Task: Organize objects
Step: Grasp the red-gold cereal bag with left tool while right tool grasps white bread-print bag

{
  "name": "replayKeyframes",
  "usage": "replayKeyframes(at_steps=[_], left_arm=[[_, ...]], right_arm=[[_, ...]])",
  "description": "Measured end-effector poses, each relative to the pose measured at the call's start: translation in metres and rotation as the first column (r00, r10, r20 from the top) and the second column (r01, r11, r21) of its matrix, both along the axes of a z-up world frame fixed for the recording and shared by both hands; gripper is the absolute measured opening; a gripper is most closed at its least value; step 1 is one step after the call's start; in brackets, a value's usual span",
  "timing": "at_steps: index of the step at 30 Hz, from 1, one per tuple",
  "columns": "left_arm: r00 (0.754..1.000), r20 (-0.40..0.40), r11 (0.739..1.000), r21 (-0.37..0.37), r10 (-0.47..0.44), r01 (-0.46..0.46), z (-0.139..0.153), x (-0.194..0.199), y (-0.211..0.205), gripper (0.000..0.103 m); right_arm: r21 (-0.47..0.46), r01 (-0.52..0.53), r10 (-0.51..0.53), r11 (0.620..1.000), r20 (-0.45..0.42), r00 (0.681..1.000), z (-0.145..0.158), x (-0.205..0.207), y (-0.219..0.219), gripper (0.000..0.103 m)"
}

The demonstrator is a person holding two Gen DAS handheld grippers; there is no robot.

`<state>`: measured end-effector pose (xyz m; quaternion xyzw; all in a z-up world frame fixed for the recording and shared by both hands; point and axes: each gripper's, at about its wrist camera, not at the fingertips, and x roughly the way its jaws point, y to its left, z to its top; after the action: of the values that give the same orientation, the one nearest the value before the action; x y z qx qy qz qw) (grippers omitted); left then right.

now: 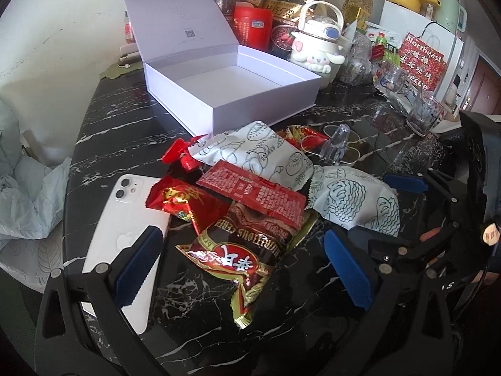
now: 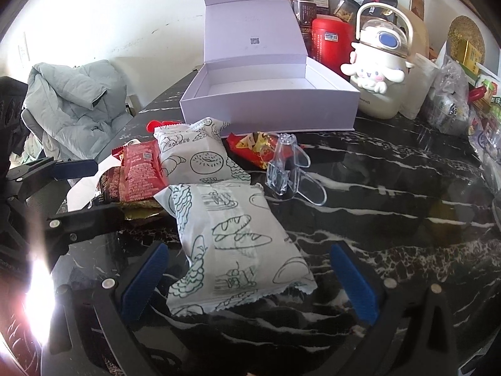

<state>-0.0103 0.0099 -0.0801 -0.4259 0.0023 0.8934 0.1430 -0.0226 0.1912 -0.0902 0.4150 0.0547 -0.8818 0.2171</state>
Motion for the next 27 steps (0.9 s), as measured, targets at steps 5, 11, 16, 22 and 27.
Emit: replayKeyframes(at_steps=[5, 11, 16, 22, 27], left_arm=[[0.999, 0.027, 0.999, 0.037, -0.020, 0.019, -0.009, -0.007, 0.000, 0.103], [0.999, 0.032, 0.998, 0.070, -0.010, 0.008, -0.012, -0.012, -0.004, 0.103], [0.999, 0.024, 0.998, 0.063, -0.028, 0.026, -0.014, -0.015, 0.000, 0.103], [0.999, 0.015, 0.997, 0.063, -0.048, 0.047, -0.016, -0.016, 0.002, 0.099], [0.998, 0.023, 0.998, 0.037, -0.053, 0.052, -0.019, -0.016, 0.004, 0.090]], right_arm=[[-0.013, -0.009, 0.009, 1.000, 0.016, 1.000, -0.005, -0.007, -0.001, 0.103], [-0.019, -0.015, 0.015, 1.000, 0.027, 1.000, -0.007, -0.014, 0.000, 0.103], [-0.025, -0.021, 0.022, 0.999, 0.044, 0.999, -0.010, -0.018, 0.001, 0.102], [-0.020, -0.034, 0.035, 0.999, 0.049, 0.998, -0.013, -0.019, 0.000, 0.097], [-0.020, -0.052, 0.053, 0.998, 0.042, 0.998, -0.012, -0.020, -0.001, 0.088]])
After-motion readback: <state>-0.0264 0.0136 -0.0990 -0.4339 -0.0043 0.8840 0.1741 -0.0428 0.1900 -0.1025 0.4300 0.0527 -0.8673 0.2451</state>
